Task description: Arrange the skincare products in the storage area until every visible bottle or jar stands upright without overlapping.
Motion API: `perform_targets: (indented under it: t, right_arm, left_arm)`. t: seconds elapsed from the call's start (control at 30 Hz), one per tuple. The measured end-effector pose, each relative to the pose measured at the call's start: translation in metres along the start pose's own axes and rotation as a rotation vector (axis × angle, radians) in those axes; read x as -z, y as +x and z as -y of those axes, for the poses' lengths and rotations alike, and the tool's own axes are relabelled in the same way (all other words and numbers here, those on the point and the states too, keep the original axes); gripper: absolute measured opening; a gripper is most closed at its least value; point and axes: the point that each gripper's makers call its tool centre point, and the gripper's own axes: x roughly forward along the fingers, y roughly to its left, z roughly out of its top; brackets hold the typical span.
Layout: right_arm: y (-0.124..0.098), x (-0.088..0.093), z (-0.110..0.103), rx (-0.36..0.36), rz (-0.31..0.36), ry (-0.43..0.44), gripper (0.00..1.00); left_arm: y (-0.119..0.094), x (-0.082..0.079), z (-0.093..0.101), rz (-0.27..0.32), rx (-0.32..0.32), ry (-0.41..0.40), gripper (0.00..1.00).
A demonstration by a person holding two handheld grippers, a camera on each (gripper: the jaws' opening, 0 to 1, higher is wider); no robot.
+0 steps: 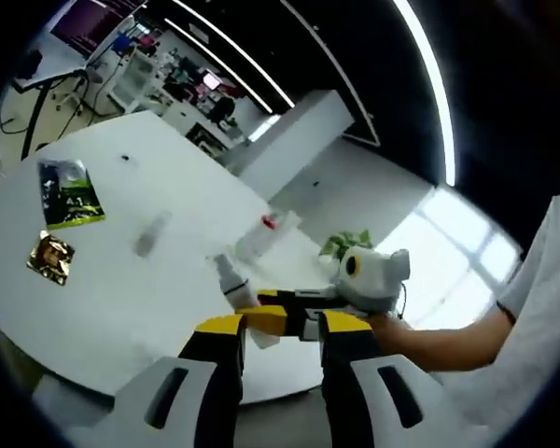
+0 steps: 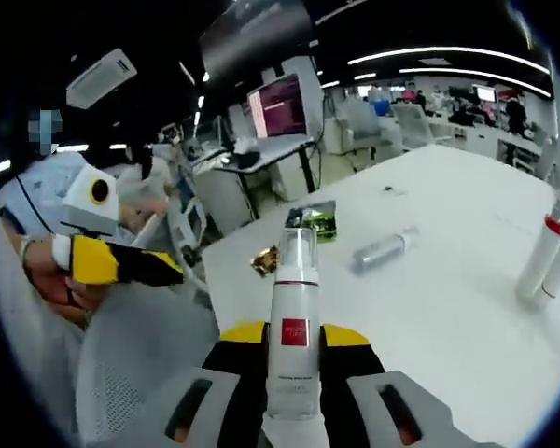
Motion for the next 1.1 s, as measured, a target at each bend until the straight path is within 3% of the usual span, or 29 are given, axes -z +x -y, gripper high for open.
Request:
perform_targets:
  t: [0.13,0.27,0.5,0.7,0.83,1.0,1.1]
  right_arm:
    - [-0.007,-0.009,-0.016,-0.047,0.050,0.088,0.13]
    - [-0.008,-0.018,-0.034,-0.078,0.060,0.054,0.13]
    - [-0.009,-0.034,-0.050,-0.099,0.110,0.028,0.13]
    - [-0.010,-0.041,-0.051,-0.103,0.121,-0.008,0.13]
    - [-0.010,-0.034,-0.045,-0.075,0.078,-0.101,0.13]
    - [-0.011,-0.033,-0.044,-0.058,0.086,-0.089,0.13]
    - [-0.013,-0.036,-0.046,-0.046,0.106,-0.112,0.13]
  left_arm:
    - [0.001,-0.001,-0.001,0.019,-0.011,-0.028,0.27]
    - [0.003,-0.005,-0.001,0.068,0.002,-0.113,0.28]
    - [0.004,-0.018,0.005,0.098,0.029,-0.021,0.16]
    - [0.001,-0.020,-0.001,0.111,0.000,-0.044,0.04]
    - [0.002,-0.022,0.003,0.138,0.030,-0.097,0.07]
    - [0.007,-0.018,0.001,0.120,0.012,-0.089,0.13]
    - [0.010,-0.017,-0.003,0.117,-0.013,-0.094,0.24]
